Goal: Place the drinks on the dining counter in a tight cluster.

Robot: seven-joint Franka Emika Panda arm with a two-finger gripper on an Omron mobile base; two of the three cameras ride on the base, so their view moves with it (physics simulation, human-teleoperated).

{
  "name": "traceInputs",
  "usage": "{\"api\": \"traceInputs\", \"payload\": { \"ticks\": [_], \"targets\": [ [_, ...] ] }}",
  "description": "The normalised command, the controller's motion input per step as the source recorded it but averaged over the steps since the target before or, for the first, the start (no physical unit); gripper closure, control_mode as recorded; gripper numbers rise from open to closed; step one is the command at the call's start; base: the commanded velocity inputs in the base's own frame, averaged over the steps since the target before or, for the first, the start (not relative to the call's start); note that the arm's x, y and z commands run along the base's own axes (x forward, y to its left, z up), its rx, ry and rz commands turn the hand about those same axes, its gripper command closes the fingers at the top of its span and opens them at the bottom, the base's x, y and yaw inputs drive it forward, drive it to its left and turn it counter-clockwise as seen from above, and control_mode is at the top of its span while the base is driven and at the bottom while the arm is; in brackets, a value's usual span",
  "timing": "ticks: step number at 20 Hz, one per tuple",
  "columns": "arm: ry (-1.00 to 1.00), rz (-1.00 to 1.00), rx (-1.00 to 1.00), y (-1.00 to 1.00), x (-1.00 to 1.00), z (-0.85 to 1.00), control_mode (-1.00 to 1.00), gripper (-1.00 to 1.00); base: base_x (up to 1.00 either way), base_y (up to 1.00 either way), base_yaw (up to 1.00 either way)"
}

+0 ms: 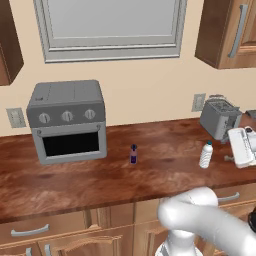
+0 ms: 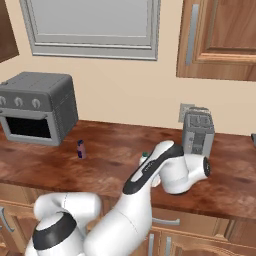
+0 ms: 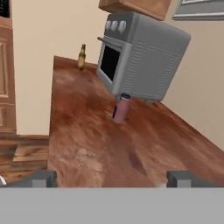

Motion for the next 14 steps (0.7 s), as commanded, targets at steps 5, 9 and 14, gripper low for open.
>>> {"api": "traceInputs", "payload": {
  "ticks": [5,9,14],
  "targets": [
    [0.21,0.00,0.01,-0.25,0.26,-0.14,-1.00,-1.00,0.00,0.00,0.00],
    [0.14,0.00,0.06,-0.28,0.13,-0.16,-1.00,-1.00,0.00,0.00,0.00],
    [0.00,0.00,0.05,-0.05,0.13,-0.27,-1.00,-1.00,0.00,0.00,0.00]
  ]
}}
